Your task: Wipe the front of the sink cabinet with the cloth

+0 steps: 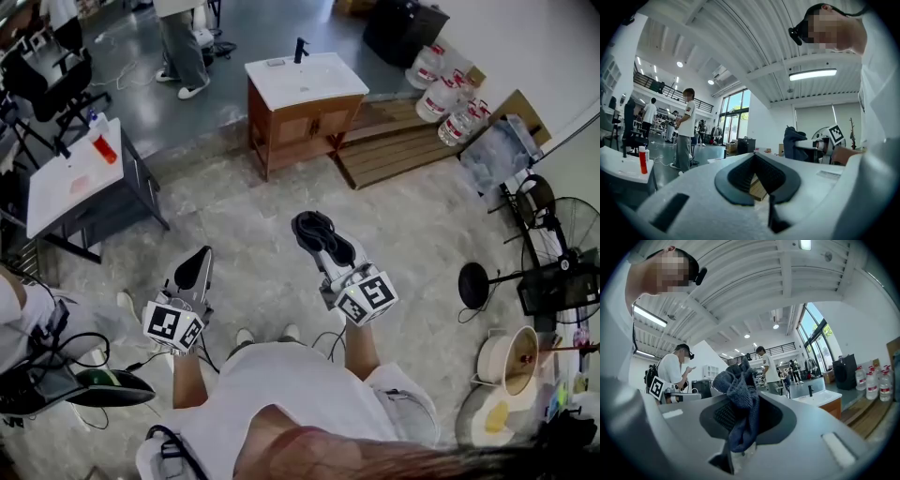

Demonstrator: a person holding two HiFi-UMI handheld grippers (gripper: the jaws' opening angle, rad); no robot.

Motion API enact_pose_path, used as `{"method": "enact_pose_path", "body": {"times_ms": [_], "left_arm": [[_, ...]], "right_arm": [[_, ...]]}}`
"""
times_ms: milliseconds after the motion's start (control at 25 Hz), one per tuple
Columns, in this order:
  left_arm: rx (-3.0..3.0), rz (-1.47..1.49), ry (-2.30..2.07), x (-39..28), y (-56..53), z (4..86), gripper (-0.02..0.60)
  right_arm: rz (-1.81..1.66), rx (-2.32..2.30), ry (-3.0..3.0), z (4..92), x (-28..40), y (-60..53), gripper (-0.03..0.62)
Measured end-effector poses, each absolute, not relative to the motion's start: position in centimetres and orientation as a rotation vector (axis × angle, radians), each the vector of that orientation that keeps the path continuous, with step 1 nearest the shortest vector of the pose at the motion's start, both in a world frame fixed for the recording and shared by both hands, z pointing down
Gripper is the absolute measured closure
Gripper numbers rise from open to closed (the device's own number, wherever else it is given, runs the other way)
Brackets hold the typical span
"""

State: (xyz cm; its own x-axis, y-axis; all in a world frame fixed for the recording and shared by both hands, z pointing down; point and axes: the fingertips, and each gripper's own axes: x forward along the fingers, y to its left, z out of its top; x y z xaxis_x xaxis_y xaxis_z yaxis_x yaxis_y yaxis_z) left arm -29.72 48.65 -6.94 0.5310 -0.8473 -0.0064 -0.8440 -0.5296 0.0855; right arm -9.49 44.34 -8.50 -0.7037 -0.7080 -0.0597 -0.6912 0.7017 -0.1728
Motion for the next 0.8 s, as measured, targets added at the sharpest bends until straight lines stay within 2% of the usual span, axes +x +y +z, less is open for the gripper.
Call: {"method": "enact_pose_path", "body": {"times_ms": [440,800], "left_arm": [[2.659,-0.035,-1.493,-29.1,48.2,-6.5,0.577],[2.686,0.006,-1.425,-21.6,44.8,-5.0,0.577]], "right_arm": [[-0.206,-1.177,2.757,-8.6,-7.8,43.5,0.499],[-0.192,-1.246,2.73,-7.6,-0.1,42.4,0.498]]}}
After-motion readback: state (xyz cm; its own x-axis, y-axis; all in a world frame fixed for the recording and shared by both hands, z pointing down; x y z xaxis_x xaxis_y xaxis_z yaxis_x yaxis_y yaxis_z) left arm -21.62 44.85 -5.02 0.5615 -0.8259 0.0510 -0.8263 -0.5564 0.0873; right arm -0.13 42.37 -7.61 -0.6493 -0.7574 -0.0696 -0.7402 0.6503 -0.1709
